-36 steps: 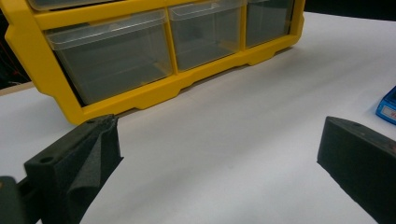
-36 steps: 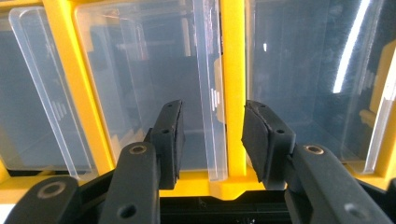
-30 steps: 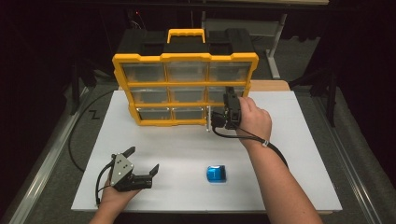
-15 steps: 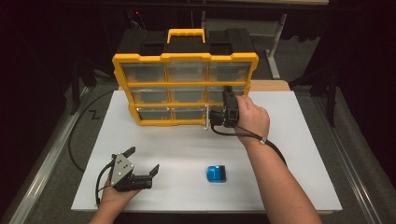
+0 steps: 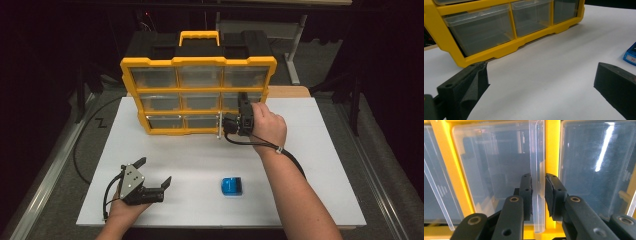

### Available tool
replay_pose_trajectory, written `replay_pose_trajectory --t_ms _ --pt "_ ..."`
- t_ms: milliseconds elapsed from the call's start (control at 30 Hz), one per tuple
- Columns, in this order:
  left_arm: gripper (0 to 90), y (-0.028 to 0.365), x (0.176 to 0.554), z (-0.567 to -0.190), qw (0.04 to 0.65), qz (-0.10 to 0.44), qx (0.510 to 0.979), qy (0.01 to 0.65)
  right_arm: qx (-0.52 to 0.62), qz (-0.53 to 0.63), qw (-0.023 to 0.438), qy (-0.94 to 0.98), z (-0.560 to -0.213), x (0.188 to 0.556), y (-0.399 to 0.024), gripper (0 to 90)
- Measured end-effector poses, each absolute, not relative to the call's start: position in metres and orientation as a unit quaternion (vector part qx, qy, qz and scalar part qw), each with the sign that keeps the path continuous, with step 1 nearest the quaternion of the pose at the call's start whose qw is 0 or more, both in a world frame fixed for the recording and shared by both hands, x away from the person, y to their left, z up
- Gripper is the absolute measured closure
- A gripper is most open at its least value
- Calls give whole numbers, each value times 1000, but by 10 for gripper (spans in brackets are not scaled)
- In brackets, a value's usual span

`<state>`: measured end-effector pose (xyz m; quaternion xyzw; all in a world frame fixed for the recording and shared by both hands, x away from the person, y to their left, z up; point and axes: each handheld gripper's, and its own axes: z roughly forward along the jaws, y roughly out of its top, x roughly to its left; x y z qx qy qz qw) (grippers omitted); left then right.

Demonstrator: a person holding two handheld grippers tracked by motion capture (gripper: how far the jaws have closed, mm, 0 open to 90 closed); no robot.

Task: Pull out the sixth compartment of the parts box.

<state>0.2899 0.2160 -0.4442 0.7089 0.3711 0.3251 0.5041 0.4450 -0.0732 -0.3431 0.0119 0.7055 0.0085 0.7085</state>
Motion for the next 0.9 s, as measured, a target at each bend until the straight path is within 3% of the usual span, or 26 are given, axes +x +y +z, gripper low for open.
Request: replay_pose_trajectory --t_ms 900 --pt "4 216 290 -444 507 325 708 369 12 16 705 709 -340 432 -74 797"
